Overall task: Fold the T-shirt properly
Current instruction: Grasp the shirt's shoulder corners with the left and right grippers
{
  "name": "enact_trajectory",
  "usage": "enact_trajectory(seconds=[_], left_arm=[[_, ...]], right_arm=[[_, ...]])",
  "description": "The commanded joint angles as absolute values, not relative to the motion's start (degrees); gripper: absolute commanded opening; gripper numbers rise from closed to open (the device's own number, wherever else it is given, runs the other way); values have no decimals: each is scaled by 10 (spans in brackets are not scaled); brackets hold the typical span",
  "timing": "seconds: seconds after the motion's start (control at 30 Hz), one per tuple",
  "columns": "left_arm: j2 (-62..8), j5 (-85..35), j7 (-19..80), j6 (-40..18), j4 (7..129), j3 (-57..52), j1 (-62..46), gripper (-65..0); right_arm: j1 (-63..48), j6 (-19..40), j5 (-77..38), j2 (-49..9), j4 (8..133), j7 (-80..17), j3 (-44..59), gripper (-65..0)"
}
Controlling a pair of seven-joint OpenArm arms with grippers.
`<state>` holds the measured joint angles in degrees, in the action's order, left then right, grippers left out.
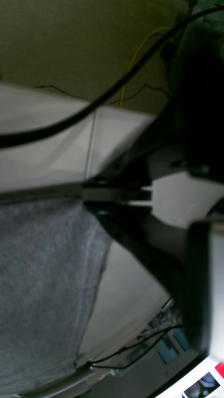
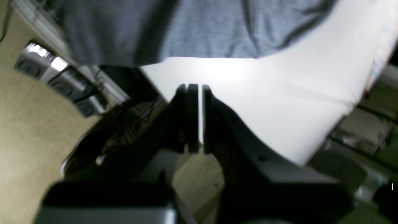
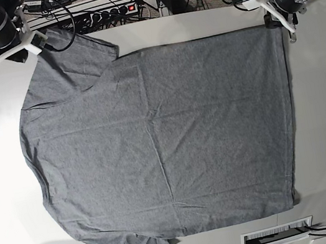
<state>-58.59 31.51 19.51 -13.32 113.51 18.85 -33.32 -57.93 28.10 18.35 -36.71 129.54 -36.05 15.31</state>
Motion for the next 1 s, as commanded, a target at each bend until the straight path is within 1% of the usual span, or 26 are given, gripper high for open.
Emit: enact_trajectory(seconds=[0.0, 0.03, 0.1, 0.13, 0.17, 0.23, 0.3, 0.53, 0.67, 0.83, 0.97], left_arm=[[-599, 319, 195, -126, 1143, 185, -337, -650], [-599, 319, 195, -126, 1143, 185, -336, -650], [-598, 319, 195, -126, 1143, 185, -336, -650], [-598, 320, 193, -126, 1143, 185, -336, -650], [-598, 319, 190, -126, 1143, 185, -336, -650], [-597, 320, 187, -126, 1143, 185, -336, -650], [-596, 319, 179, -126, 1143, 185, -336, -650], [-568, 319, 168, -126, 1143, 185, -335, -650], [-559, 320, 165, -126, 1143, 185, -335, -650], [-559, 320, 166, -126, 1143, 185, -335, -650], [-559, 320, 167, -126, 1143, 185, -335, -650]], right_arm=[[-584, 282, 181, -381, 1305, -358, 158, -585], [-587, 287, 174, -388, 1305, -358, 158, -542], [-592, 289, 159, -399, 1305, -355, 158, -422], [-592, 289, 154, -400, 1305, -354, 158, -375], [-592, 289, 150, -400, 1305, -352, 158, -353], [-592, 294, 136, -400, 1305, -345, 158, -353], [-592, 312, 116, -400, 1305, -342, 158, -353], [-590, 313, 103, -400, 1303, -319, 149, -353], [-576, 314, 110, -398, 1277, -319, 99, -353], [-525, 312, 169, -398, 1225, -328, 20, -353], [-502, 310, 185, -396, 1227, -349, 5, -353]])
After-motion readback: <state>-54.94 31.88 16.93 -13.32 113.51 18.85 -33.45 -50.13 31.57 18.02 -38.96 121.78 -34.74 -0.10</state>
